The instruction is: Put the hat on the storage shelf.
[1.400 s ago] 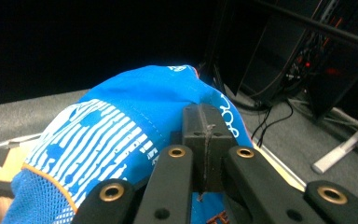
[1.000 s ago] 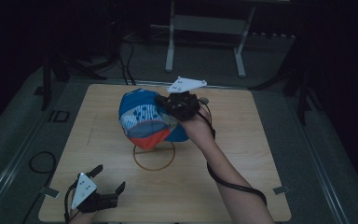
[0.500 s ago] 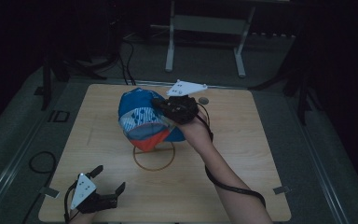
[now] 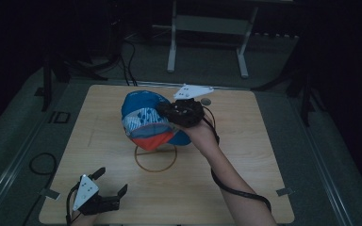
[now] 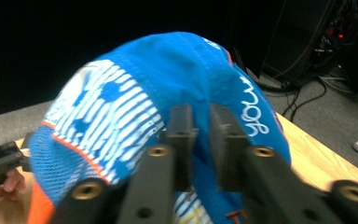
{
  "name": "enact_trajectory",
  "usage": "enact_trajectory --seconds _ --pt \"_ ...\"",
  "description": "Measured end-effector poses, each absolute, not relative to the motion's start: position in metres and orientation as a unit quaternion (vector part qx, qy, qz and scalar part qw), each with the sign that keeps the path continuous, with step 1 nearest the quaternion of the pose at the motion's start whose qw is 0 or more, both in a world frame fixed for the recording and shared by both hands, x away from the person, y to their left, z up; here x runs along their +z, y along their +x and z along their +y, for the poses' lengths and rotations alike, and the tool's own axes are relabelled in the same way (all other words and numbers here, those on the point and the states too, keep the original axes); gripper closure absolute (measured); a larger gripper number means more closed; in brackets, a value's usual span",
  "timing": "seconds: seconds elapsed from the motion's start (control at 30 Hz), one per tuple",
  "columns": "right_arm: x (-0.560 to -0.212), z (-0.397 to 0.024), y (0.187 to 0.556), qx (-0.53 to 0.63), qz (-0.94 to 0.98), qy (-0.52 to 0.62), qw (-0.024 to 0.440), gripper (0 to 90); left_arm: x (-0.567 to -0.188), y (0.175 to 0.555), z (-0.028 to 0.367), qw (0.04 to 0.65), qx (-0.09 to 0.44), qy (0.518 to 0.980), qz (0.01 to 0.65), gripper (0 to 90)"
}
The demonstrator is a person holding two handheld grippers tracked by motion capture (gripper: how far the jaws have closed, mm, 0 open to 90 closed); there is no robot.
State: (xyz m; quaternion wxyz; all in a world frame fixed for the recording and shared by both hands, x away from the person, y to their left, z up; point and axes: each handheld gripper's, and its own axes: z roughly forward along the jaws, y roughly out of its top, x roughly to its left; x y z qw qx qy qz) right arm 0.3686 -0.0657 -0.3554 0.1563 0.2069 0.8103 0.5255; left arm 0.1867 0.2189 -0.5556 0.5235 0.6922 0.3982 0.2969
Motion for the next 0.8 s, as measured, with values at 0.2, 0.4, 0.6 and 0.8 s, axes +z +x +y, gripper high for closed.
enact_trajectory --seconds 0.2,0.4,0.6,0.8 --pt "-0.3532 -0.0650 0.3683 0.526 0.807 0.211 0.168 69.2 -0.5558 0.1868 0.2192 0.525 0.295 0.692 0.398 1.9" --pt "-0.3559 -0.0641 0.3690 0.521 0.811 0.210 0.167 67.8 -0.5560 0.1868 0.2187 0.525 0.295 0.692 0.397 1.8" --pt "-0.3575 -0.0651 0.3694 0.520 0.811 0.210 0.166 66.3 -0.5561 0.1869 0.2185 0.526 0.294 0.692 0.397 1.8" --pt "-0.3568 -0.0692 0.3665 0.525 0.809 0.212 0.161 61.5 -0.5564 0.1869 0.2178 0.527 0.292 0.693 0.395 1.8"
